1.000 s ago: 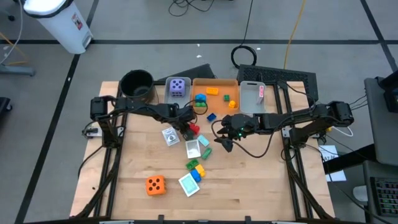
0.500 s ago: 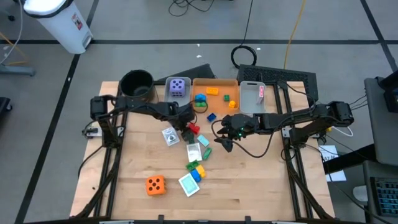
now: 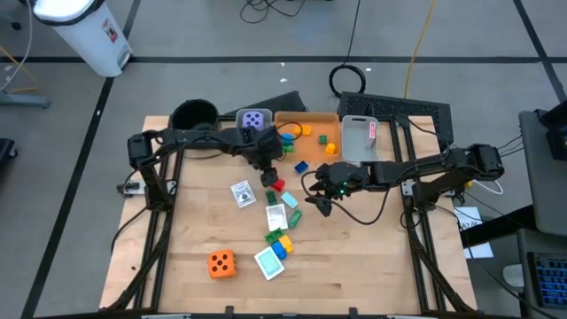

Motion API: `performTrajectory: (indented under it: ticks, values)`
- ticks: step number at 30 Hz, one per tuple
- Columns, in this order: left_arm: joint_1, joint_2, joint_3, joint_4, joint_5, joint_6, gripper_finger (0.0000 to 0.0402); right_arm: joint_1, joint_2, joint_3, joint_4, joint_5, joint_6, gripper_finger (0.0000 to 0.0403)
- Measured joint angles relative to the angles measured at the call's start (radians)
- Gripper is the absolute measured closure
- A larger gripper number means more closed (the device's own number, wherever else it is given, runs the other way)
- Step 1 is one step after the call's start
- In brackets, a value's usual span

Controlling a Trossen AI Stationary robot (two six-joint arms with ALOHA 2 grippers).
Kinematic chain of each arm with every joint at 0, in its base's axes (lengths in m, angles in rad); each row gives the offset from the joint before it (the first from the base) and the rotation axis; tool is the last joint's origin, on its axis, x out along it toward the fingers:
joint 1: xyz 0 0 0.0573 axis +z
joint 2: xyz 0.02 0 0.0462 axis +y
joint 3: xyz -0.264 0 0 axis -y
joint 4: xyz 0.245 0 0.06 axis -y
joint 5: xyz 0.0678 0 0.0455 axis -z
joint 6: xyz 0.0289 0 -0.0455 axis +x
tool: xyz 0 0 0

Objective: Pick & Place Toys
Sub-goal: Put the red game piece into the orange bin

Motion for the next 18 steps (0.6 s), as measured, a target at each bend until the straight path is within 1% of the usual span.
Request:
performTrajectory:
  ticks: [6,10,12,18]
  values:
    - [-0.04,-0.001,0.045,-0.035,0.007,0.261,0.0146,0.0,0.0,0.0,-0.002,0.0,0.0,0.0181]
    - [-0.064,0.001,0.045,-0.063,-0.019,0.375,0.0146,0.0,0.0,0.0,-0.007,0.001,0.0,0.0181]
    - [-0.072,0.011,0.045,-0.062,-0.03,0.401,0.0146,0.0,0.0,0.0,-0.007,0.002,-0.003,0.0181]
    - [-0.073,0.064,0.045,-0.058,-0.054,0.4,0.0147,-0.001,0.0,0.0,-0.008,0.003,-0.005,0.0181]
